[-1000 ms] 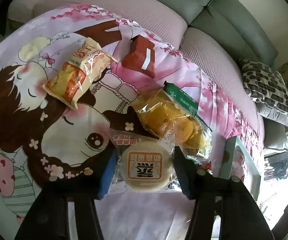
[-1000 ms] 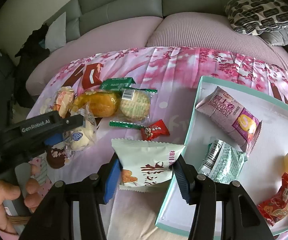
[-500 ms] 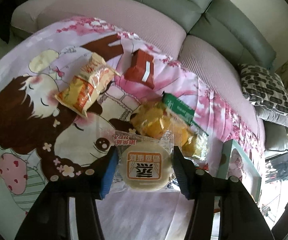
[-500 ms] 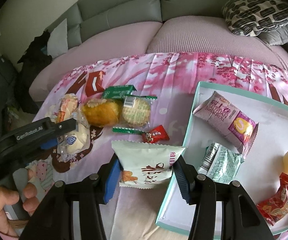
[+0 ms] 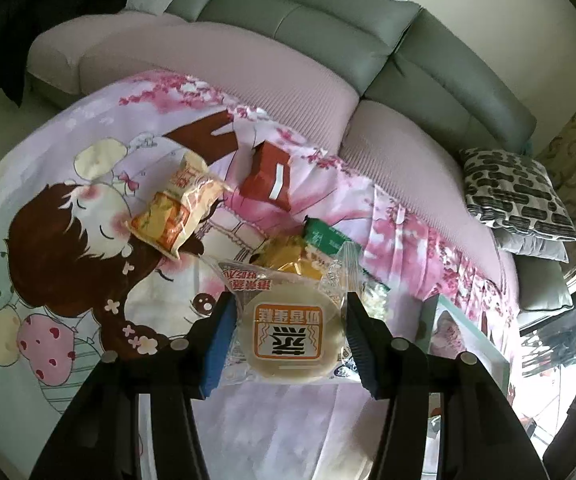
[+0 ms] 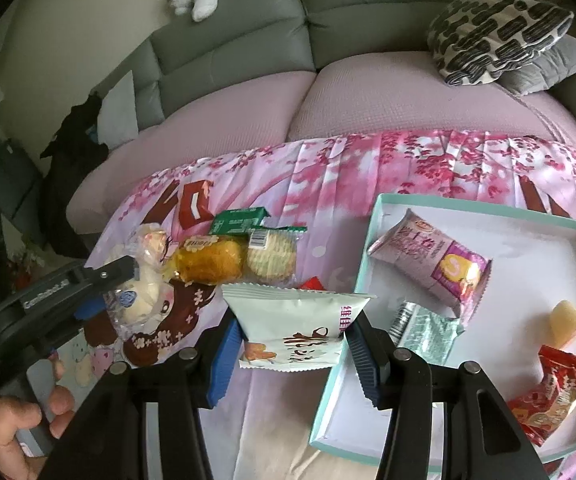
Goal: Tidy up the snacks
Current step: 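Carry both packs over the tray and open both tools to drop them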
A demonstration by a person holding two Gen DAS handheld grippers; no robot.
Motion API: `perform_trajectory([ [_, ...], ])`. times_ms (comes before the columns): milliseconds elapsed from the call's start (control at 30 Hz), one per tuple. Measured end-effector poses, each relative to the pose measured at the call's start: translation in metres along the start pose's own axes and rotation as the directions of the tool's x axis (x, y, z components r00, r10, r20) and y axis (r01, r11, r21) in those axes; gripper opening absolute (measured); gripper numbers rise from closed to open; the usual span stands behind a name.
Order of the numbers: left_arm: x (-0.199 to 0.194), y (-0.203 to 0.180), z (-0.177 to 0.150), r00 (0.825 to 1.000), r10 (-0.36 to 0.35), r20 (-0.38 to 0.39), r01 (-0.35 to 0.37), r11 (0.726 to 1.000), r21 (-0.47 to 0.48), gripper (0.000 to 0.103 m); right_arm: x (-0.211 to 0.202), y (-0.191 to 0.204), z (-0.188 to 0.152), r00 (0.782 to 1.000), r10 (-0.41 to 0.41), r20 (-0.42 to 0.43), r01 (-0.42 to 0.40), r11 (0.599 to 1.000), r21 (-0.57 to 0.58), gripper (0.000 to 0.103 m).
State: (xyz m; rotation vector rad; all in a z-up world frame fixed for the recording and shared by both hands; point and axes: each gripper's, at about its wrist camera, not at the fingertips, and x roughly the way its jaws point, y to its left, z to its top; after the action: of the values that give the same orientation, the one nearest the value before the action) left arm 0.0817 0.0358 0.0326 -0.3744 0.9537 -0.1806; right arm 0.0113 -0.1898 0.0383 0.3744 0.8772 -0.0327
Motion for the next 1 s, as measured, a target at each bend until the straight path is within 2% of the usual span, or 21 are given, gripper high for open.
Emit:
perform_trajectory([
  [300, -0.016, -0.019, -0.002, 0.999, -0.023, 0.04, 0.021, 0.999, 0.046, 0.056, -0.017, -0.023, 0.004, 0.999, -0.012, 0.045, 0.009, 0.998, 0.068, 0.054],
  [533, -0.02, -0.054, -0.011, 0.997, -0.069, 0.045, 0.063, 0.989, 0.135, 0.056, -0.032, -0.067, 0.006, 0.994, -0.084, 0.074, 0.07, 0.983, 0.171, 0.054],
  [733, -0.013, -0.102, -0.036, 0.991, -0.13, -0.018, 0.13, 0.955, 0.268, 0.056, -0.045, -0.118, 0.001, 0.98, -0.19, 0.065, 0.163, 0.941, 0.297, 0.054],
  [1000, 0.001, -0.162, -0.077, 0.98, -0.168, -0.106, 0.198, 0.88, 0.431, 0.056, -0.05, -0.149, -0.006, 0.972, -0.23, 0.044, 0.2, 0.915, 0.349, 0.054],
])
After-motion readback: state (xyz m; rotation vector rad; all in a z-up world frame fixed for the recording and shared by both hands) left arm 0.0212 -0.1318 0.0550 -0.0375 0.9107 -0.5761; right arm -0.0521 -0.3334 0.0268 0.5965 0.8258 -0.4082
